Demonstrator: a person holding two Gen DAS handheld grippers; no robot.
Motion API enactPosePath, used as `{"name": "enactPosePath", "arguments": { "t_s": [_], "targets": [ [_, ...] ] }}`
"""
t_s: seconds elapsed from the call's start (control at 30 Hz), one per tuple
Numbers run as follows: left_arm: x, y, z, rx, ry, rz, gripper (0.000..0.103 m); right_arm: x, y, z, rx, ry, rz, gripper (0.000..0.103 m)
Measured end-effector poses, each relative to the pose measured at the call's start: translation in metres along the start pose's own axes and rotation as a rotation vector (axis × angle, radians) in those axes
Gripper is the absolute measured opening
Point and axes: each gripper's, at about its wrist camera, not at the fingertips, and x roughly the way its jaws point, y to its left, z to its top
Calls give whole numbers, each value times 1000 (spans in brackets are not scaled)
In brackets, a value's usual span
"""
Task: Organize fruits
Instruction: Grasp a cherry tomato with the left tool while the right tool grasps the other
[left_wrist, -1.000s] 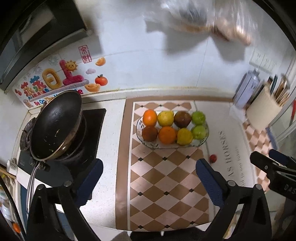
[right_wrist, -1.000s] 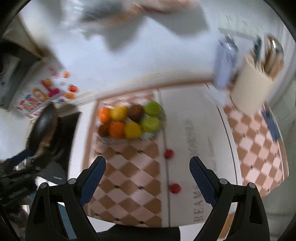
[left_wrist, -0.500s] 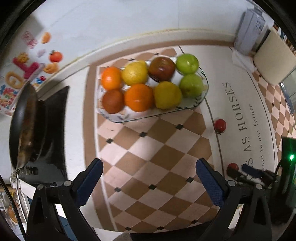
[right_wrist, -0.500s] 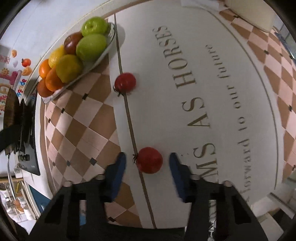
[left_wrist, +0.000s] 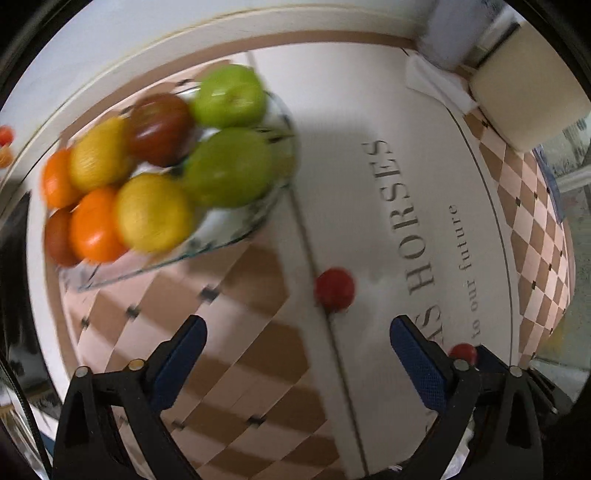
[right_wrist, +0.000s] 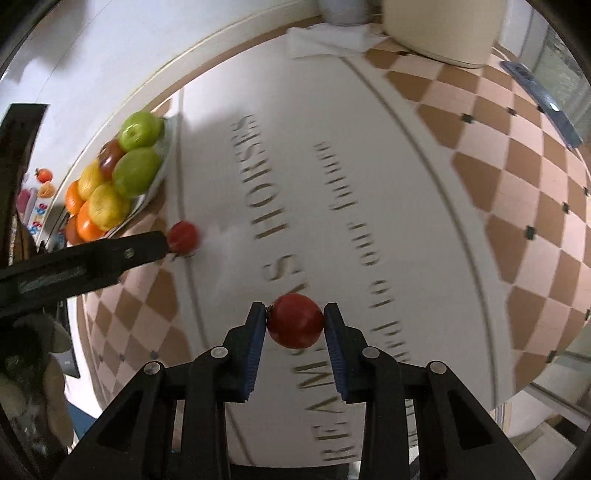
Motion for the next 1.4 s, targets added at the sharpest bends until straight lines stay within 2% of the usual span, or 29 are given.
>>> {"name": "enactPosePath", "arguments": {
  "t_s": [0.23,0.3,0.47,0.7,0.9,1.03,1.1,1.17,1.27,1.33,1.4],
  "targets": [
    [29,-24,18,65,26,3,57,3,-21,3,38,15,-4,35],
    [35,-28,19,81,38,7,38,3,-21,5,39,18,-4,35],
    [37,-34,19,116,9,29,25,-3,-18,14,20,4,-1,35],
    [20,3,12,22,-2,-51,25,-15,5,39,-21,-29,57,35],
    [-34,82,-5,-188,-56,-188,25,-13,46,55,-64,-32,191,35],
    [-65,135,-11,-330,-109,-227,25,11,80,70,-35,22,331,35],
    [-74,160,-17,-393,-133,-222,25,23,93,76,-32,38,360,35],
    [-75,181,-22,-440,-142,-212,25,31,108,80,-51,44,357,35],
    [-68,186,-34,-411,-117,-186,28,32,120,79,-89,50,343,35],
    [-51,183,-46,-368,-70,-174,35,31,122,75,-122,53,317,35],
    [-32,184,-61,-379,-6,-190,38,32,119,68,-137,69,293,35]
  ]
}}
